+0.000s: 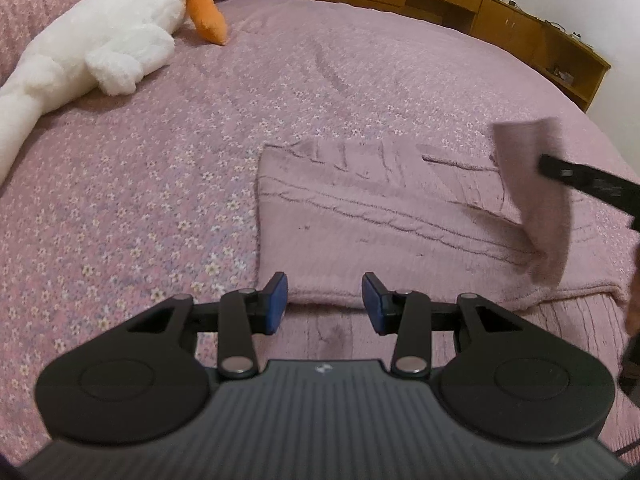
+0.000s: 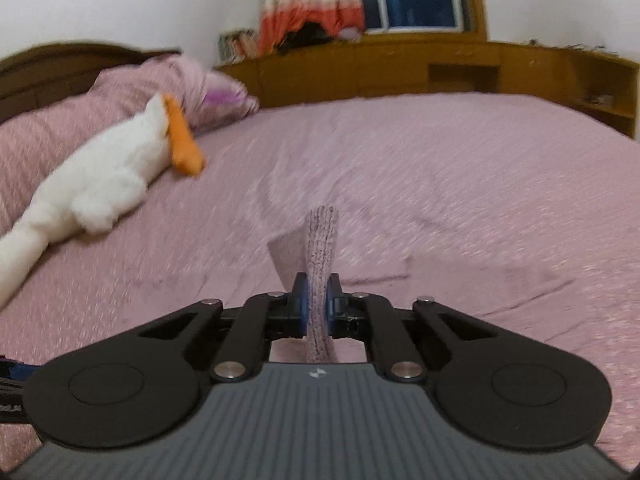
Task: Fold small clothes
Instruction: 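Fold the held side edge over the body and open the right gripper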
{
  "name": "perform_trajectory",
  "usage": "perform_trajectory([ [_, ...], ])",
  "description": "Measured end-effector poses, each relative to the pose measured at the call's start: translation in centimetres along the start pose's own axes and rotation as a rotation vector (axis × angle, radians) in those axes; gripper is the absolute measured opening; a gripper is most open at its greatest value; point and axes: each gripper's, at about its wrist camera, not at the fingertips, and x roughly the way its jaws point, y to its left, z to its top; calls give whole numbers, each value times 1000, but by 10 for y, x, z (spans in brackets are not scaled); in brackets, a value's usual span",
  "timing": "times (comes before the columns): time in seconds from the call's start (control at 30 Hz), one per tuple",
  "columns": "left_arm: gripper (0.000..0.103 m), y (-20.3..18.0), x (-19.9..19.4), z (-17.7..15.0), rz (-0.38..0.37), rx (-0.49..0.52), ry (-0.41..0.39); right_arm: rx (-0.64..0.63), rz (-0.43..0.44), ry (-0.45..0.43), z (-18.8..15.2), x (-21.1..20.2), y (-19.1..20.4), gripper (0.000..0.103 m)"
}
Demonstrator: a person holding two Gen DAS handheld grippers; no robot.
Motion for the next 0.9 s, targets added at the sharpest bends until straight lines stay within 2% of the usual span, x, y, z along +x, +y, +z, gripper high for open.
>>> perform_trajectory([
  [0.13,43,-1,3,2,10,0,-4,28,-50,-46,2,-24,-26,9],
  [0.23,43,-1,5,1,17,0,0,51,-88,-46,-6,-37,-47,9],
  [0.5,43,-4,10,-2,25,16,22,151,-149,55,-52,-47,-92,9],
  [0.73,43,-3,11,0,38,26,21,200,-140,129,-81,-53,-107,10],
  [0.83,43,-3,12,2,47,26,22,216,-123,136,-85,-60,-110,18],
  [0.9,43,-3,13,4,48,26,22,221,-121,139,-83,-63,-111,34],
])
